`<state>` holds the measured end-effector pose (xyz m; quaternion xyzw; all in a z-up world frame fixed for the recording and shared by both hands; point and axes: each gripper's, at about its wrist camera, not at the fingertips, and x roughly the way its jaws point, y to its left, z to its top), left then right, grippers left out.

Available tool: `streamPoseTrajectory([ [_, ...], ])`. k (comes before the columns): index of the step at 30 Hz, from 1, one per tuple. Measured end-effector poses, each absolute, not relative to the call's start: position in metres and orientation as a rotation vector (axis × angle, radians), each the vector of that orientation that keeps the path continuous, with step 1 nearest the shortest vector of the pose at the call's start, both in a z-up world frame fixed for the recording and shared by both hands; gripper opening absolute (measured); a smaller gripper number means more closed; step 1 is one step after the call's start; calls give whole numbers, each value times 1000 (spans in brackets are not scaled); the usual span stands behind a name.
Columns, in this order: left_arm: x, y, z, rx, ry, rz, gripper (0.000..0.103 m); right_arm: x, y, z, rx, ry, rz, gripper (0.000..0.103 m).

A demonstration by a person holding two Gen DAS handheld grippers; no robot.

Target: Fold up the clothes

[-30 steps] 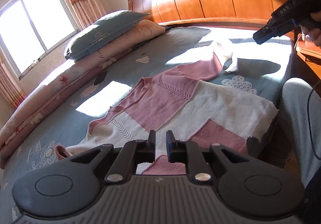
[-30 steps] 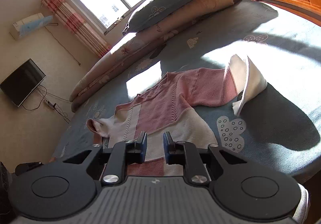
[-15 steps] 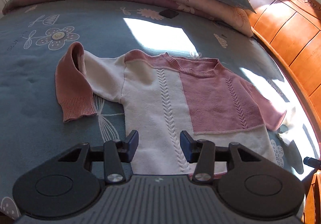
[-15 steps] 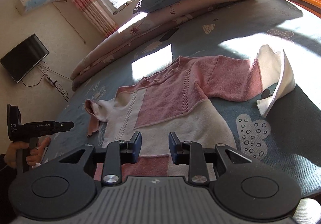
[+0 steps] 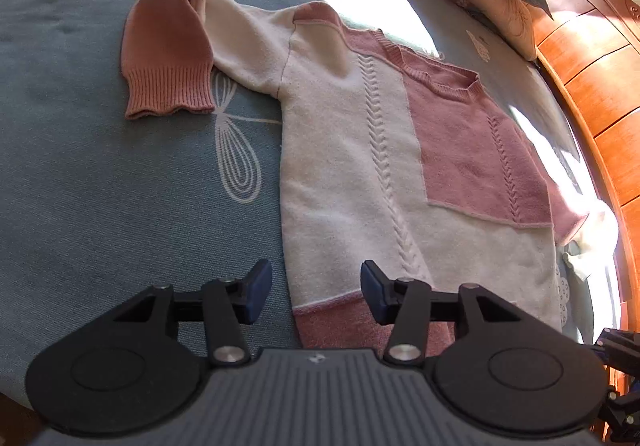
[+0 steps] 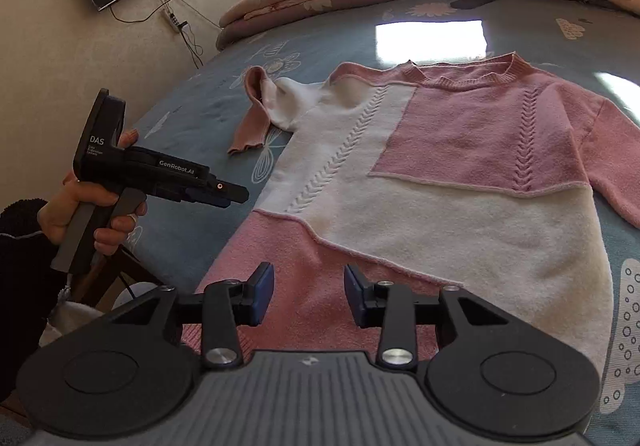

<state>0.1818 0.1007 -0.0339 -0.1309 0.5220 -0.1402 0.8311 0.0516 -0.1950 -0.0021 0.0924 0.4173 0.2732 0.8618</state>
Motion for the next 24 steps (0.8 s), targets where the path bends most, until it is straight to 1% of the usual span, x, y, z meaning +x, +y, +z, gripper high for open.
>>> streamPoseTrajectory([
  [1, 179, 101, -30, -277, 1094, -298, 50, 52, -176, 0, 153, 878, 606, 48],
  [2, 176, 102, -26, -279, 1085, -299, 51, 53, -159, 2, 112, 880, 636, 53],
  [3, 174, 103, -24, -284, 1077, -305, 51, 53, -145, 2, 73, 880, 654, 55],
  [8, 161, 110, -20, -325, 1063, -319, 53, 47, -74, -17, -185, 899, 668, 55],
  [12, 152, 112, -26, -349, 1075, -337, 54, 41, -53, -42, -396, 886, 585, 55],
  [13, 151, 111, -29, -351, 1080, -339, 54, 42, -55, -44, -401, 886, 575, 52],
  [14, 150, 110, -31, -354, 1085, -342, 55, 43, -59, -45, -382, 893, 574, 39],
  [15, 149, 109, -34, -360, 1089, -350, 56, 44, -64, -45, -361, 900, 571, 29],
  [16, 148, 108, -37, -365, 1093, -357, 57, 46, -69, -45, -339, 904, 562, 17],
  [19, 145, 104, -45, -387, 1096, -370, 57, 52, -88, -38, -260, 895, 544, 14],
  [24, 140, 101, -59, -505, 1087, -415, 59, 75, -136, -31, -26, 911, 473, 14],
])
